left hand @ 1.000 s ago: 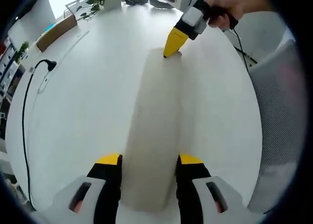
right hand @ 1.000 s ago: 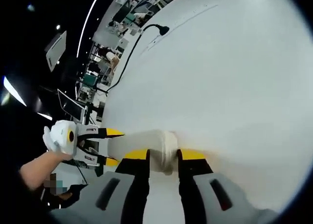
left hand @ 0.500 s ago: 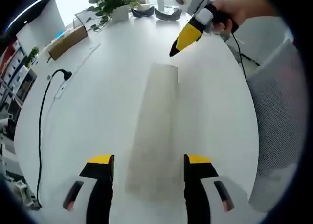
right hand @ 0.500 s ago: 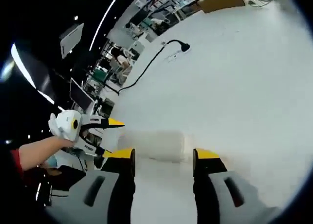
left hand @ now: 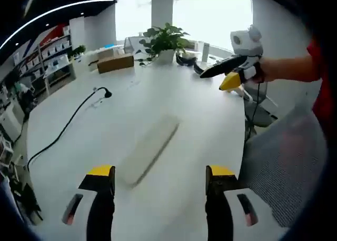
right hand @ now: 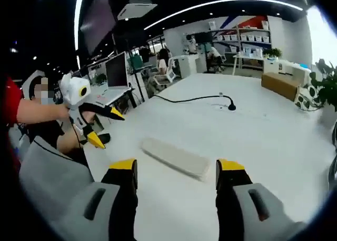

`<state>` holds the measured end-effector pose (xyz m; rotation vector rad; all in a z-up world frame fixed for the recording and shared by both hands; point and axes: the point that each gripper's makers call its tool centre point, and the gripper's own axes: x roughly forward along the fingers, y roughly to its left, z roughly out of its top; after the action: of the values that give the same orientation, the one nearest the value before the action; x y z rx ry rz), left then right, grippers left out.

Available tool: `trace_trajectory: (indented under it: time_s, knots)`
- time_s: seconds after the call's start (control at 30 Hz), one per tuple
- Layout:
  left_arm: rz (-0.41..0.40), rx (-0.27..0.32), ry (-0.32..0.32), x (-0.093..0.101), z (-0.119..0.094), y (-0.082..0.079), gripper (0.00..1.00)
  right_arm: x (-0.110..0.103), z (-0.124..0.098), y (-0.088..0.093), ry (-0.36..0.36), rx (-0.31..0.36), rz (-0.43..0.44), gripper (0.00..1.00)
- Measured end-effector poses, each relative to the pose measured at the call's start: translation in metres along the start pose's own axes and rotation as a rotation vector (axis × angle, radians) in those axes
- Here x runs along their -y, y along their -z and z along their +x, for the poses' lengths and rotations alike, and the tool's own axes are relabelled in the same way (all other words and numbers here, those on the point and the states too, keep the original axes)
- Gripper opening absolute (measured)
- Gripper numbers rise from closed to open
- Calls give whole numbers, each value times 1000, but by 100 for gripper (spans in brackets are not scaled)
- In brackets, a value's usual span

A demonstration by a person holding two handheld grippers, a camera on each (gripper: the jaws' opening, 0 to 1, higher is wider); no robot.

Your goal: Arrange the utensils inside the cutlery case until each visible utensil rests in its matching compartment.

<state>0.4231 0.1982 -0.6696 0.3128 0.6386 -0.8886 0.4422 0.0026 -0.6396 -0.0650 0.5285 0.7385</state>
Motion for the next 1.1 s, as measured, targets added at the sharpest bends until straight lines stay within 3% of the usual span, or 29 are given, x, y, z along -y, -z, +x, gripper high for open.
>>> trace_trajectory:
  time_s: [0.1, 0.17, 0.3, 0.43, 0.53, 0.63, 0.77, 0.8, 0.87, 0.93, 1.0, 1.1]
  knots:
    - [-135, 112, -27, 12, -31, -12, 80, -14, -19, -5, 3, 27, -21, 59]
    - [-203, 147, -20, 18, -48, -15, 84, -24, -33, -10, 6, 58, -30, 60]
    - [-327, 278, -77, 17, -91, -25, 91, -45, -62, -26, 12, 146, -25, 65]
    - [-342, 355, -169, 14, -128, -28, 99, -57, -91, -34, 26, 211, 36, 69]
    - [-356, 415, -210, 13, -147, -30, 100, -62, -107, -34, 39, 229, 21, 69]
    - [-356, 438, -259, 18, -167, -27, 100, -63, -123, -37, 79, 248, -28, 69]
    - [-271, 492, -397, 17, -193, -27, 100, -71, -138, -47, 98, 306, -91, 74]
    - [-268, 500, -399, 18, -195, -26, 100, -73, -141, -50, 107, 332, -148, 75]
    - [-295, 495, -428, 16, -198, -20, 100, -75, -141, -47, 117, 320, -187, 79]
    - [-335, 506, -431, 13, -199, -17, 100, -76, -136, -39, 118, 277, -196, 78]
    - [-382, 468, -447, 8, -196, -10, 100, -77, -133, -40, 111, 278, -189, 76]
    - [-362, 478, -473, 7, -199, -11, 100, -81, -131, -43, 102, 290, -192, 77]
